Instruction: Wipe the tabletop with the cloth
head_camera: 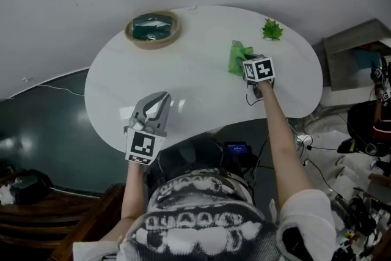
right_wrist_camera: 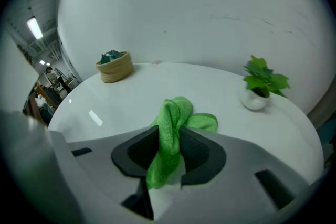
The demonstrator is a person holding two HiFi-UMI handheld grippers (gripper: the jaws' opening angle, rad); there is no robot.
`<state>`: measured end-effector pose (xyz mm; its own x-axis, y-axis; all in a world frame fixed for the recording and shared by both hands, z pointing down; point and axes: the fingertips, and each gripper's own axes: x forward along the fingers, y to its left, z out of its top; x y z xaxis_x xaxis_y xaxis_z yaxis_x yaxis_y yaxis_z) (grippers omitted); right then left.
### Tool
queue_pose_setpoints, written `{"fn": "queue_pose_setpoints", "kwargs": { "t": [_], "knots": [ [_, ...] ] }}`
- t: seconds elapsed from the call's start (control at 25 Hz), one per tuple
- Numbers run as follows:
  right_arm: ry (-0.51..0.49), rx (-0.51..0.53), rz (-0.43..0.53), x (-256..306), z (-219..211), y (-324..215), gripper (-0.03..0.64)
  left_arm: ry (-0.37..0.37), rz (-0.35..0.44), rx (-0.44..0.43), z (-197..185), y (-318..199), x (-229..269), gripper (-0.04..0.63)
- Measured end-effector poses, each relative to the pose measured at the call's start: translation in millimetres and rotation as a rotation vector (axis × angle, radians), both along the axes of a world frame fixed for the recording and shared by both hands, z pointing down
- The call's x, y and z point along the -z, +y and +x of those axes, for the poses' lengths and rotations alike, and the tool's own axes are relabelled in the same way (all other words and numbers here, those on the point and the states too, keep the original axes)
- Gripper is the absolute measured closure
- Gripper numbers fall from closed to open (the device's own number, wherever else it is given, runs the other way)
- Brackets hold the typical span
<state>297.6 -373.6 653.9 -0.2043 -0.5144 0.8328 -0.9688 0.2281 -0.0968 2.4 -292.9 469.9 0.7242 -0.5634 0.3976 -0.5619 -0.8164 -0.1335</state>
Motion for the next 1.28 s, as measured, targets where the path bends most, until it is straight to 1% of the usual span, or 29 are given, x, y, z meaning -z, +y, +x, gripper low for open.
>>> {"fn": "queue_pose_setpoints", "kwargs": {
  "t": [0.2, 0.4, 0.6, 0.76, 0.88, 1.0, 1.12, 1.28],
  "knots": [
    [0.056, -0.089, -0.01, 2, 106, 24, 0.495, -0.016, 0.014, -0.057, 52, 3, 6, 0.577],
    [0.094, -0.171, -0.016, 1, 191, 43, 0.495, -0.038, 0.018, -0.094, 82, 2, 8, 0.577],
    [0.099, -0.259, -0.006, 1, 251, 54, 0.495, -0.052, -0.001, -0.112, 97, 6, 6, 0.578],
    [0.102, -0.331, -0.004, 0, 278, 56, 0.494, -0.067, -0.021, -0.127, 100, 8, 1, 0.577],
    [0.12, -0.353, -0.002, 2, 283, 58, 0.495, -0.066, -0.03, -0.119, 95, 9, 0, 0.577],
    [0.119, -0.338, 0.014, 11, 268, 62, 0.495, -0.065, -0.036, -0.104, 80, 12, -2, 0.577],
    [0.109, -0.28, 0.047, 25, 231, 64, 0.495, -0.058, -0.04, -0.078, 58, 15, -5, 0.577],
    [0.074, -0.186, 0.1, 44, 152, 63, 0.495, -0.042, -0.032, -0.033, 19, 20, -6, 0.577]
  ]
}}
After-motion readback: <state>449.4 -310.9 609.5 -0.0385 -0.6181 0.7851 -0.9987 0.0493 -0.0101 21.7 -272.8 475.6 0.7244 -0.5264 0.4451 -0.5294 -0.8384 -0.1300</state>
